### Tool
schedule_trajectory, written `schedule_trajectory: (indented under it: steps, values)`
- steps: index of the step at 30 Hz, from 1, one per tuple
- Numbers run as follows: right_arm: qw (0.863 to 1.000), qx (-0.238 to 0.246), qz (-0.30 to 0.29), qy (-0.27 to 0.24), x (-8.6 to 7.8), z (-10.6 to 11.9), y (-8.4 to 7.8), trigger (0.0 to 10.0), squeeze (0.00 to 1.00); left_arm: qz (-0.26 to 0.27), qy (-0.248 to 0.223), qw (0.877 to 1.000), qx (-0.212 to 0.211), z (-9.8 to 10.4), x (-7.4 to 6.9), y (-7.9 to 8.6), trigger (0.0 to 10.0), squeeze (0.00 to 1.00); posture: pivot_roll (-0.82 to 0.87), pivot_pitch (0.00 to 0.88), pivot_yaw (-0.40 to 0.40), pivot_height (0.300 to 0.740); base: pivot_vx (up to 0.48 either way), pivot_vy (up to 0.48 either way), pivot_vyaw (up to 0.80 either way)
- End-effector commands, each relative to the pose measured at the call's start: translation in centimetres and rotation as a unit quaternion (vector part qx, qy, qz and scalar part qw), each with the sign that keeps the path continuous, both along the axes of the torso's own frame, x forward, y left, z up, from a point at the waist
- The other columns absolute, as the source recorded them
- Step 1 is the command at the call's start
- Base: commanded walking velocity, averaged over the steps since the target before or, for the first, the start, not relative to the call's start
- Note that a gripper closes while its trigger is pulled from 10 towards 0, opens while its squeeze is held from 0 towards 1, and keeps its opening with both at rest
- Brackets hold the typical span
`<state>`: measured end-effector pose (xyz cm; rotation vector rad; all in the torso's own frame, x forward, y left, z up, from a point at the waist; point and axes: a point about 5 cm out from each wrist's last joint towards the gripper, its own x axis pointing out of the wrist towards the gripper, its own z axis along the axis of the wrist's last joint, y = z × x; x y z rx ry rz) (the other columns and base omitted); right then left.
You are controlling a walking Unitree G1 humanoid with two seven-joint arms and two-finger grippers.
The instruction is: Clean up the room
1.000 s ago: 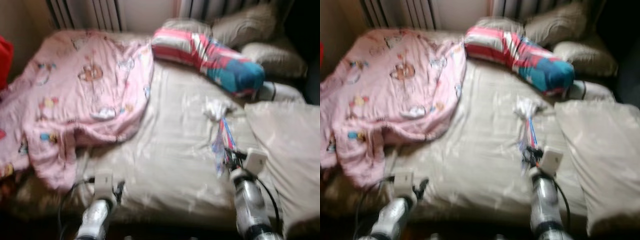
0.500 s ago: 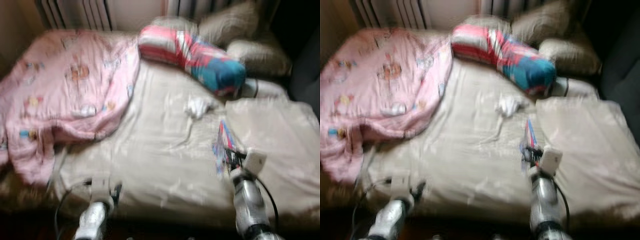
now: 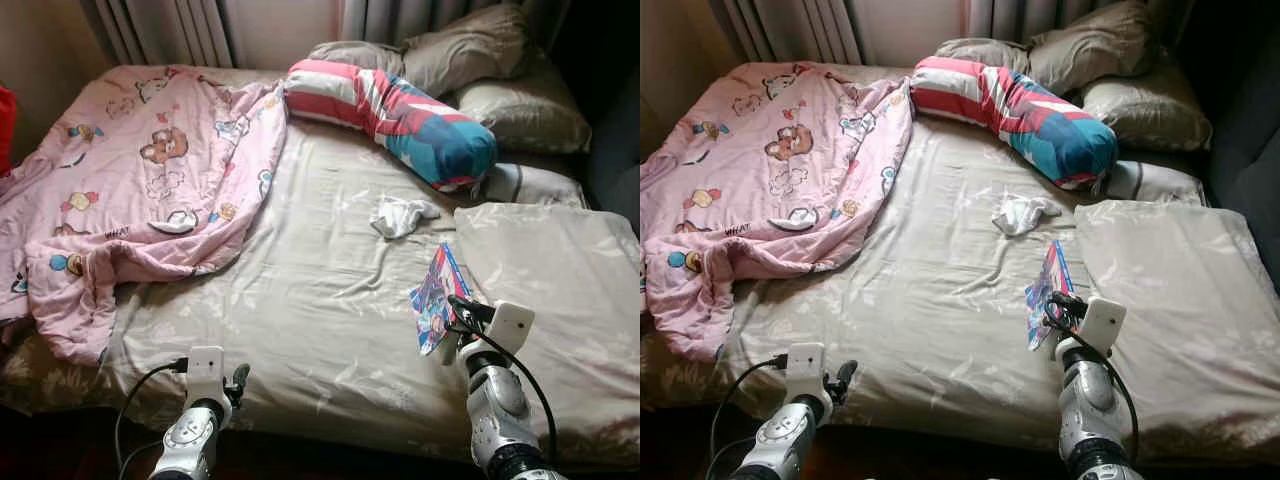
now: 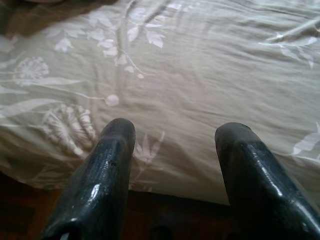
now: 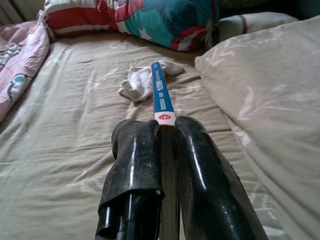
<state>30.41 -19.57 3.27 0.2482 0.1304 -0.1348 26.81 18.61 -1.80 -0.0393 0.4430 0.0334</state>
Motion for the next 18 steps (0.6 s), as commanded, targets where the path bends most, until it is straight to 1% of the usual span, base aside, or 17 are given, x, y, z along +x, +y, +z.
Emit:
schedule_trajectory:
  steps: [1, 4, 16, 18]
  values:
    - [1.0, -0.002, 0.001, -0.011, 0.44, 0.57, 0.07, 10.0, 0.0, -0.001, 0.011, 1.0, 0.004, -0.26, -0.25, 0.21, 10.0, 0.0, -0.07, 0.125, -0.003, 0.74, 0.259, 0.0, -0.79]
    - [1.0, -0.003, 0.001, -0.017, 0.46, 0.7, 0.1, 10.0, 0.0, -0.003, 0.01, 1.0, 0.004, -0.24, -0.22, 0.18, 10.0, 0.0, -0.06, 0.128, -0.002, 0.74, 0.269, 0.0, 0.0]
    - [1.0, -0.003, 0.002, -0.015, 0.5, 0.66, 0.24, 10.0, 0.0, -0.005, 0.009, 1.0, 0.006, -0.26, -0.25, 0.04, 10.0, 0.0, -0.06, 0.133, -0.004, 0.74, 0.282, 0.0, 0.0]
    - [1.0, -0.002, 0.003, -0.013, 0.5, 0.59, 0.39, 10.0, 0.0, -0.004, 0.009, 1.0, 0.008, -0.26, -0.26, 0.07, 10.0, 0.0, -0.06, 0.134, -0.005, 0.74, 0.0, 0.0, 0.0]
